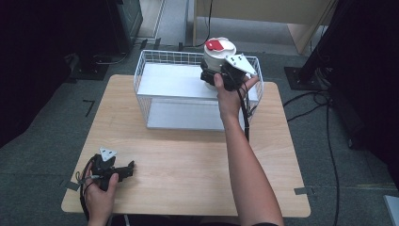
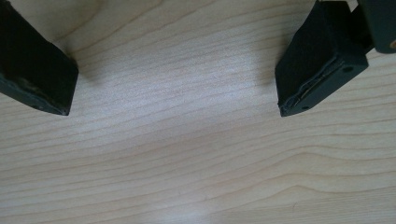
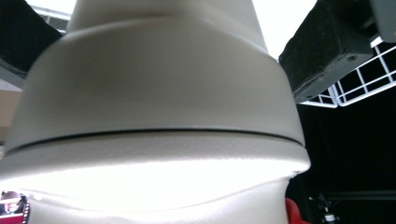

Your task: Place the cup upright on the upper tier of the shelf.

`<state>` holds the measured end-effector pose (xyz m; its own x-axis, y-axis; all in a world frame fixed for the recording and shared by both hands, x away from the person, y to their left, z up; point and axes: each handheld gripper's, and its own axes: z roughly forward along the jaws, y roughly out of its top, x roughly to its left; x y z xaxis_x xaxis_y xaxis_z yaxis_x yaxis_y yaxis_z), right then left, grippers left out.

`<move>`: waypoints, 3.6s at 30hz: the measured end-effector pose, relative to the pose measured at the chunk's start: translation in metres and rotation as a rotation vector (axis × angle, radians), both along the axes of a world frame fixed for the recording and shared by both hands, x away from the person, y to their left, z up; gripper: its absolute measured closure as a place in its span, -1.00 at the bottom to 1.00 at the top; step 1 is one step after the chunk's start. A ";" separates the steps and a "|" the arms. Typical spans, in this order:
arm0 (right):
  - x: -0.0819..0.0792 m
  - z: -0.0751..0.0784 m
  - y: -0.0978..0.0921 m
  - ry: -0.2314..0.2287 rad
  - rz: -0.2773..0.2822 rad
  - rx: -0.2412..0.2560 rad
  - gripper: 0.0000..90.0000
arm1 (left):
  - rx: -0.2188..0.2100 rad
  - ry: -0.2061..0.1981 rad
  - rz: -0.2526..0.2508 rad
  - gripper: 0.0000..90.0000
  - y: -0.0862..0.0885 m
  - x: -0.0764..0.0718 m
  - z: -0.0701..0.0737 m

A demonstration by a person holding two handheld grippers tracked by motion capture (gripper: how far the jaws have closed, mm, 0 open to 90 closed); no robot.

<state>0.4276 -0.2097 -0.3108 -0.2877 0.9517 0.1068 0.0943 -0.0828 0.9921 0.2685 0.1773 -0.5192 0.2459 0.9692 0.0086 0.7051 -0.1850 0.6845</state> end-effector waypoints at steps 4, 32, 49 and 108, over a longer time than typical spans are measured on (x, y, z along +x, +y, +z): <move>-0.002 -0.001 -0.001 0.005 0.008 -0.005 -1.00 | 0.001 0.000 -0.001 -1.00 0.000 0.000 0.000; -0.055 -0.016 -0.028 -0.014 0.016 -0.019 -1.00 | 0.003 -0.001 -0.001 -1.00 0.000 0.000 0.000; -0.095 -0.034 -0.059 -0.013 -0.014 -0.051 -1.00 | 0.003 0.001 -0.002 -1.00 0.000 0.000 0.000; -0.184 -0.131 -0.162 0.135 -0.207 -0.034 -1.00 | 0.002 0.001 -0.001 -1.00 0.000 0.000 0.000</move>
